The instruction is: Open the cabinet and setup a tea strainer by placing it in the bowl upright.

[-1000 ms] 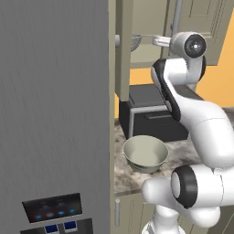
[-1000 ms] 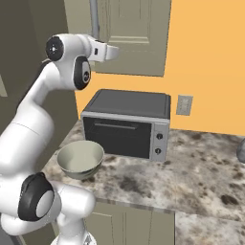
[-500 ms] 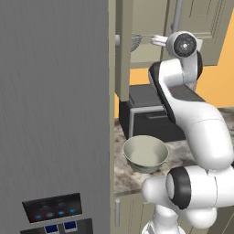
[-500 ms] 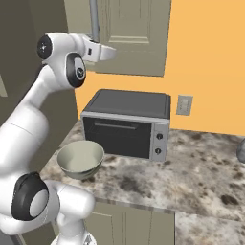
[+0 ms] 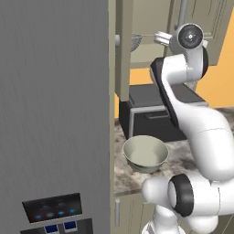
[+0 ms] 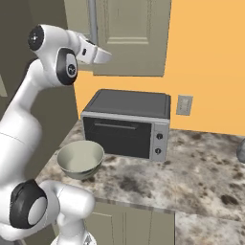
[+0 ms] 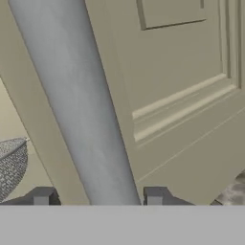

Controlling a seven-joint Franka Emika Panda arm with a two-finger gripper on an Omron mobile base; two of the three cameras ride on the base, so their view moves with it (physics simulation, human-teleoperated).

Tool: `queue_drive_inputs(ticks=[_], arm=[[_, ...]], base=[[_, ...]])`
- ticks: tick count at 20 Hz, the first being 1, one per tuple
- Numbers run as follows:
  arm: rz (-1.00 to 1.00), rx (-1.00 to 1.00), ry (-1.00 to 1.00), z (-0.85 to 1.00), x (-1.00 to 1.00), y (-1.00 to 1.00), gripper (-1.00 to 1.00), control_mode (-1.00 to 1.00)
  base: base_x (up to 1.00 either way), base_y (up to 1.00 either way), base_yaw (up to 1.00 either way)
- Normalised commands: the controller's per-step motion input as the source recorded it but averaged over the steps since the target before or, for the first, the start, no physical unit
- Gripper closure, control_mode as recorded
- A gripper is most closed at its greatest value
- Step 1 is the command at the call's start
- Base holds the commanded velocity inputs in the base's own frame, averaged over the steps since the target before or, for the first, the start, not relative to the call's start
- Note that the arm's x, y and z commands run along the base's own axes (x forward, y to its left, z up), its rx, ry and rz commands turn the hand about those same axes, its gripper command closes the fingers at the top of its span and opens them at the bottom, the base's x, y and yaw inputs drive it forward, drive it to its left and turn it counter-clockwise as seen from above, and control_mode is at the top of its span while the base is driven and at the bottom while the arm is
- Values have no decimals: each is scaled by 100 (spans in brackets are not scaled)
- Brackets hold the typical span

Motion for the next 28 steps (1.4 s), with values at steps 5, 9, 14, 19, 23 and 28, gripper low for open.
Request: queue_drive_inputs(ticks=[5, 9, 14, 19, 23, 28], arm=[[-11, 16, 0, 78, -100, -100, 100, -100], [-7, 20, 0, 59, -100, -100, 100, -100], [-5, 20, 0, 57, -98, -100, 100, -100], [-14, 13, 0, 57, -81, -100, 100, -100], [-23, 8, 2, 55, -68, -100, 100, -100], [-21, 6, 2, 50, -69, -100, 100, -100]], base=[[0, 0, 0], [0, 0, 0], [0, 0, 0], [0, 0, 0], [0, 0, 0], [0, 0, 0]])
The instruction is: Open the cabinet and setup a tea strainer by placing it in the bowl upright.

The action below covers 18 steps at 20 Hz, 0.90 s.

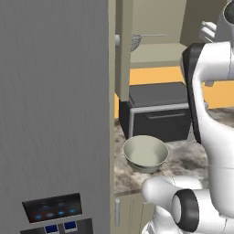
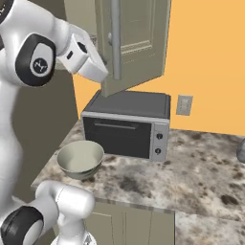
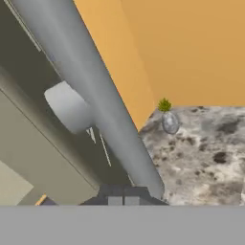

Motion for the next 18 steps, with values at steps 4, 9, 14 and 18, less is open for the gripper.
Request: queue_drive_inputs(ticks=[4, 9, 14, 18], arm=[[-20, 4, 4, 20, -55, -100, 100, -100], [-19, 0, 1, 1, -73, -79, 100, -100], [-4, -22, 1, 13, -94, 57, 100, -100], [0, -48, 19, 3, -53, 100, 100, -100]], base=[[0, 0, 0], [0, 0, 0], [0, 0, 0], [0, 0, 0]])
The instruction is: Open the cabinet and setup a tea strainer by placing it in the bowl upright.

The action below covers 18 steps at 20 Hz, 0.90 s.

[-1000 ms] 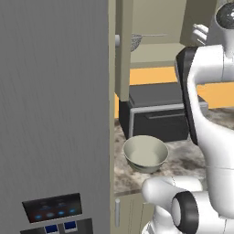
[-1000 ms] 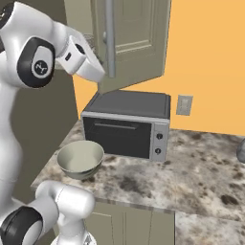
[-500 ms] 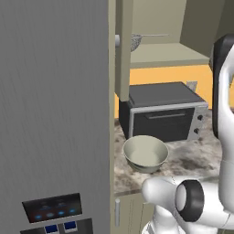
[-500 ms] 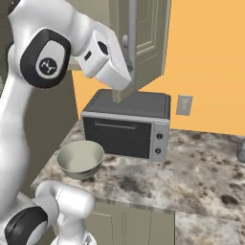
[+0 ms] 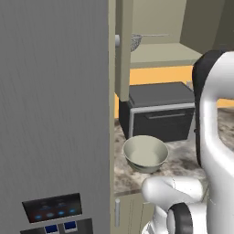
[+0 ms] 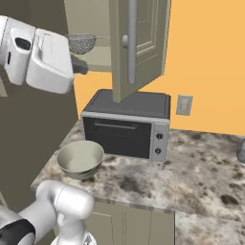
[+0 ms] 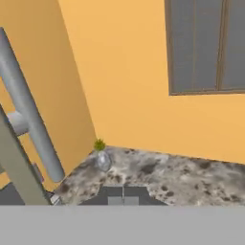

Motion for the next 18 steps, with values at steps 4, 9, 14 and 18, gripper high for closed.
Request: queue_drive_inputs(ticks=[4, 9, 14, 18], arm=[[4, -53, 56, 0, 57, 100, 100, -100], [7, -34, 70, 0, 94, 53, 100, -100], [0, -5, 35, -2, 93, -16, 100, -100], [0, -1, 23, -6, 92, -19, 100, -100]], base=[[0, 0, 0], [0, 0, 0], [0, 0, 0], [0, 0, 0]])
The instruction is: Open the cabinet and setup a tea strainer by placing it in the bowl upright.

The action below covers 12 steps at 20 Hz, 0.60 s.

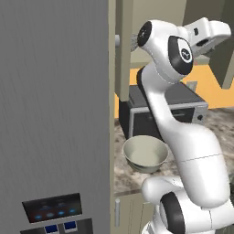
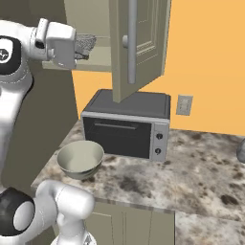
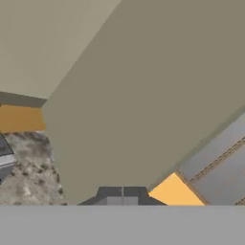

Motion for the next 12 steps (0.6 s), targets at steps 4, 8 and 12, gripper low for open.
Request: queue_drive_inputs(ticks=[4, 8, 12], arm=[[-1, -3, 16, -1, 92, -5, 100, -100], [-15, -8, 16, -16, 56, -71, 100, -100], [-16, -6, 10, -25, 22, -82, 100, -100]], base=[[0, 0, 0], [0, 0, 0], [0, 0, 0]])
